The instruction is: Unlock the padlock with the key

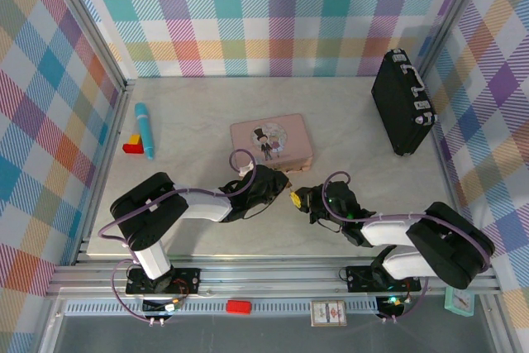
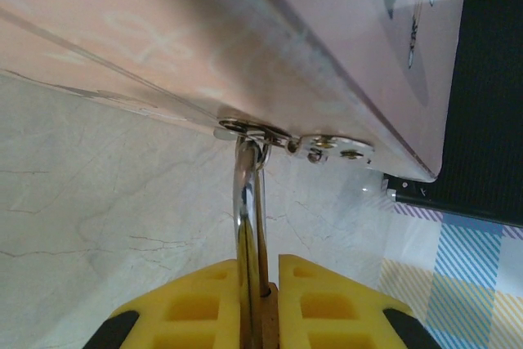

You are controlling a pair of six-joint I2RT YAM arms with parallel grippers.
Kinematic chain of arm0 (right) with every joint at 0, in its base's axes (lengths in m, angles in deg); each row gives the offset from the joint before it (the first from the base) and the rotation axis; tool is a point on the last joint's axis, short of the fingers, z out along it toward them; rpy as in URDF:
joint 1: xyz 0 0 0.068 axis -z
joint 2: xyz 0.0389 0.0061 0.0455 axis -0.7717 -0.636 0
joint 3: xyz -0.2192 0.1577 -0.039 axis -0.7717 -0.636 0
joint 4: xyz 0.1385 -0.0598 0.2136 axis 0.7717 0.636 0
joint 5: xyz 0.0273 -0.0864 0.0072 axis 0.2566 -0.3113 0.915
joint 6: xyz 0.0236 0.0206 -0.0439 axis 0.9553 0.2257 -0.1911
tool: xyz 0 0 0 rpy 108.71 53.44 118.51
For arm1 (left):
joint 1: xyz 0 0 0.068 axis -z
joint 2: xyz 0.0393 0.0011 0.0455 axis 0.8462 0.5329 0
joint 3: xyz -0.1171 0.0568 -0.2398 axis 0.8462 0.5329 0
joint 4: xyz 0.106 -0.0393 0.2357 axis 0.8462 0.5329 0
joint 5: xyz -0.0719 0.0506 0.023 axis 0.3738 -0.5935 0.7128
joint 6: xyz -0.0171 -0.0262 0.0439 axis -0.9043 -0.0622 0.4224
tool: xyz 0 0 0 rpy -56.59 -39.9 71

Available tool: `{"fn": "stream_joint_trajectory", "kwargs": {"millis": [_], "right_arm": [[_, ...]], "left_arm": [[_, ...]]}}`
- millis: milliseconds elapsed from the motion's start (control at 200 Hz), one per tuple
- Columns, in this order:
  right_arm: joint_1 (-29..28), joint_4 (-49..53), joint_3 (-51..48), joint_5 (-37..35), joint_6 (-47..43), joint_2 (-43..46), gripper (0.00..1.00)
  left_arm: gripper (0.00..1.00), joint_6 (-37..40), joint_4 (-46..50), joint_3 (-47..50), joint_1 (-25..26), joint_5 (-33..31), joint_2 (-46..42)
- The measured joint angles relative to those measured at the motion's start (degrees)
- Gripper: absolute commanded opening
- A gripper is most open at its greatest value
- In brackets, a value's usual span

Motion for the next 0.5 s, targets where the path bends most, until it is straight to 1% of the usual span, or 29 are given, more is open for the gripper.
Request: {"fn": "stream_joint_trajectory", "kwargs": {"millis": [235,390,500], "right_arm": [[0.79,-3.43,-0.04,1.62,0.04,-2.82,0.00],[2.27,-3.23,-0.04,2.84,-0.04,-2.54,0.00],[3.30,-2.71,-0.04,2.97,-0.09,-1.79,0.00]], "left_arm": [[0.00,-0.02,0.20,0.09,0.02,-0.98,0.00],[0.00,-0.24,0.02,0.11,0.02,-1.16,0.00],[0.00,-0.74,-0.59,0.11,0.66,0.02,0.00]]}}
